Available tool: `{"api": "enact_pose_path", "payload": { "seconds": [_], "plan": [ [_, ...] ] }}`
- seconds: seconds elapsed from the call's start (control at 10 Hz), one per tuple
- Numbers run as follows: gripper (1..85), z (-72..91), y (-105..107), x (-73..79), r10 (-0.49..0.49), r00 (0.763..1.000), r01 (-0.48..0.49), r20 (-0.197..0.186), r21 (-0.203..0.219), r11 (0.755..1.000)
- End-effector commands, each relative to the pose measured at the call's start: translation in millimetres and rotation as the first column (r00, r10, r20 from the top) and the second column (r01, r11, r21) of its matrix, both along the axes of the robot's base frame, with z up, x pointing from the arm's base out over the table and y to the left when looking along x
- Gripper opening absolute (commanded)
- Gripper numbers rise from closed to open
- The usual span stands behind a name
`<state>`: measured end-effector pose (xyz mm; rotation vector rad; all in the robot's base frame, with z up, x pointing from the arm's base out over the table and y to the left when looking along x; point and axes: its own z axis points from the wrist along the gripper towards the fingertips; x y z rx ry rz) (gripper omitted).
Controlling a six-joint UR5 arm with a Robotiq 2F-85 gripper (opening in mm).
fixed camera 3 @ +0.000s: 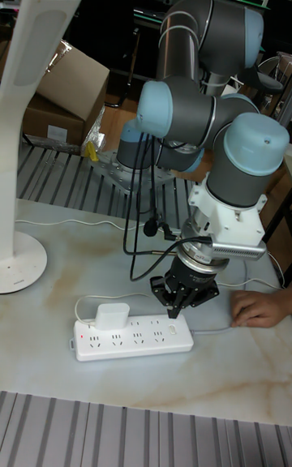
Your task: Plug in the power cord of the desk lamp, turn on the socket, and light up the desk lamp
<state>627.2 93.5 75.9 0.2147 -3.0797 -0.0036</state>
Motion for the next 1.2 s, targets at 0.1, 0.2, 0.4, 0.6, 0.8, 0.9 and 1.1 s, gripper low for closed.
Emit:
{"api": "enact_pose_path", "payload": {
  "seconds": [0.1, 0.2, 0.4, 0.6, 0.8, 0.9, 1.1],
  "plan": [
    [1.0, 20.9, -32, 12.4, 0.066, 0.998, -0.066, -0.016, -0.013, 0.998],
    [1.0, 25.7, -42, 14.3, 0.101, 0.995, -0.101, -0.023, -0.013, 0.995],
    [1.0, 26.8, -51, 17.4, 0.123, 0.992, -0.124, -0.026, -0.043, 0.991],
    [1.0, 31.5, -60, 19.7, 0.122, 0.992, -0.124, -0.028, -0.071, 0.99],
    [1.0, 36.4, -70, 20.3, 0.102, 0.994, -0.104, -0.026, -0.097, 0.99],
    [1.0, 38.6, -75, 19.5, 0.103, 0.994, -0.106, -0.031, -0.103, 0.989],
    [1.0, 42.5, -88, 18.6, 0.126, 0.991, -0.13, -0.042, -0.133, 0.982]
  ]
}}
